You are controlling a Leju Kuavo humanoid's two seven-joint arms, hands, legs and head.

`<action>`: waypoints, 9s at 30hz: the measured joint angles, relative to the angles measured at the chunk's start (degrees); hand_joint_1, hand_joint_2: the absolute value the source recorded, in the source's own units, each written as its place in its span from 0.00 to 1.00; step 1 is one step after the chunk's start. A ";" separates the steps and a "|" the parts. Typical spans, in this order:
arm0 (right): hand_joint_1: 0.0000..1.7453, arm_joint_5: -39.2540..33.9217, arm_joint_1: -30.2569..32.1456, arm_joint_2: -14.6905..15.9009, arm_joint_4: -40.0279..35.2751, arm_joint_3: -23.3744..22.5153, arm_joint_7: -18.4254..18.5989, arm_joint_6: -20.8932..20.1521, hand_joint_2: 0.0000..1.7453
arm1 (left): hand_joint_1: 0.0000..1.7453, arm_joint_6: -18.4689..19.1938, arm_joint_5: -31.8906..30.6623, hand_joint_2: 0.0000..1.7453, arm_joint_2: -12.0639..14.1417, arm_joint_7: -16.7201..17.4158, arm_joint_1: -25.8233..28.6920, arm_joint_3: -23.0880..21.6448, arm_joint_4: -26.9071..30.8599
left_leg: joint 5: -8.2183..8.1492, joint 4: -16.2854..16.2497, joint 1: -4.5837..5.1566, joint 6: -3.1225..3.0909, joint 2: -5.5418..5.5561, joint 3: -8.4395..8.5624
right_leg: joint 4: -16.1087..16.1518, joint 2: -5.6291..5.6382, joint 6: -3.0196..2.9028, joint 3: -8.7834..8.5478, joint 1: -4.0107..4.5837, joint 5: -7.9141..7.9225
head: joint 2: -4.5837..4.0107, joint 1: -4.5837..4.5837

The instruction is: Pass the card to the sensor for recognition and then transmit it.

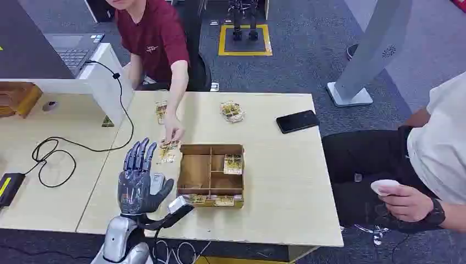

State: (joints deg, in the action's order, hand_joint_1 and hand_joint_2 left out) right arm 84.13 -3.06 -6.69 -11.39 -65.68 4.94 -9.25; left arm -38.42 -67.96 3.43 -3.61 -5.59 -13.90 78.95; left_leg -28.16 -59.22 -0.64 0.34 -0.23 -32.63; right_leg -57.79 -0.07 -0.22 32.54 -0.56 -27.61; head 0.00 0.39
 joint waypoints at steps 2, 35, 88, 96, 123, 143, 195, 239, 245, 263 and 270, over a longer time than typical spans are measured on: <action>0.00 0.50 -0.05 0.00 0.04 0.09 0.04 -0.15 0.00 | 0.00 0.00 -4.33 1.00 0.02 -0.66 -0.65 1.55 -0.33 | 0.01 0.00 0.00 0.01 0.00 0.00 | 0.00 0.00 0.00 0.00 0.00 0.00 | 0.00 0.00; 0.00 0.98 -0.27 0.07 0.04 1.55 0.17 -0.09 0.00 | 1.00 0.00 1.91 1.00 0.74 -7.89 -5.00 9.40 -4.87 | 0.01 0.00 0.00 0.02 -0.01 0.00 | 0.00 0.01 0.00 0.02 0.00 0.00 | 0.00 0.00; 0.00 0.81 -0.25 0.09 0.04 1.55 1.64 0.63 0.00 | 1.00 14.73 39.22 1.00 1.88 -3.69 -10.76 13.42 -18.12 | 0.02 0.00 -0.01 0.02 -0.01 -0.01 | -0.01 0.02 0.00 0.03 0.01 0.00 | 0.00 0.00; 0.00 0.81 -0.23 0.09 0.04 1.55 1.66 0.63 0.00 | 1.00 14.67 41.03 1.00 2.47 -4.39 -11.19 16.92 -22.10 | 0.02 0.00 0.00 0.02 -0.01 -0.01 | -0.01 0.02 0.00 0.03 0.01 0.00 | 0.00 0.00; 0.00 -0.35 -0.08 0.15 0.04 1.55 2.19 1.22 0.00 | 1.00 26.66 54.95 1.00 1.99 -7.98 -10.13 19.12 -21.77 | 0.02 0.00 0.00 0.02 -0.02 0.00 | -0.01 0.03 0.00 0.03 0.01 0.00 | 0.00 0.00; 0.00 -0.35 -0.07 0.15 0.04 1.53 2.69 1.46 0.00 | 1.00 24.06 52.70 1.00 0.98 -7.95 -10.10 18.20 -22.58 | 0.02 0.00 0.00 0.02 -0.02 0.00 | 0.00 0.02 0.00 0.03 0.01 0.00 | 0.00 0.00; 0.00 1.24 -0.09 0.26 0.04 1.92 2.97 1.46 0.00 | 1.00 21.93 56.94 1.00 -0.81 -18.09 -11.65 17.79 -10.96 | 0.04 -0.01 0.00 0.01 -0.02 0.01 | -0.01 0.02 0.00 0.04 0.01 0.01 | 0.00 0.00; 0.00 3.96 -0.70 0.81 0.04 7.32 3.19 0.20 0.00 | 0.00 4.01 31.16 1.00 1.84 -19.89 -23.66 10.75 -18.84 | 0.06 -0.01 0.00 0.04 -0.01 0.00 | -0.02 0.04 0.00 0.04 0.01 0.01 | 0.00 0.00; 0.00 3.54 -0.63 0.81 0.04 7.32 3.19 0.28 0.00 | 0.00 14.13 40.80 1.00 1.90 -19.23 -23.17 10.75 -17.59 | 0.07 -0.01 -0.01 0.04 -0.01 0.00 | -0.02 0.04 0.00 0.03 0.01 0.02 | 0.00 0.00; 0.00 1.62 -0.41 0.96 0.04 7.12 3.61 0.00 0.00 | 0.00 25.62 37.44 1.00 5.44 -21.23 -13.01 3.49 -0.63 | 0.05 0.00 -0.01 0.04 -0.01 -0.03 | -0.02 0.05 -0.01 0.07 0.01 0.00 | 0.00 0.02; 0.00 0.31 -0.03 0.98 0.04 6.40 3.52 -0.15 0.00 | 0.00 17.59 20.17 1.00 8.46 -21.20 -4.23 -8.58 8.92 | -0.09 0.00 0.01 0.03 -0.08 -0.05 | 0.01 0.14 0.03 0.09 0.00 -0.07 | 0.00 -0.02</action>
State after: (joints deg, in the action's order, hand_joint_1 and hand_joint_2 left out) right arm 84.44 -3.09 -5.70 -11.34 -59.28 8.46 -9.40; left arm -20.84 -47.79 11.89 -24.81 -9.82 -22.47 87.87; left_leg -28.25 -59.22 -0.63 0.37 -0.32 -32.68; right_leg -57.79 0.07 -0.19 32.64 -0.55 -27.68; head 0.00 0.37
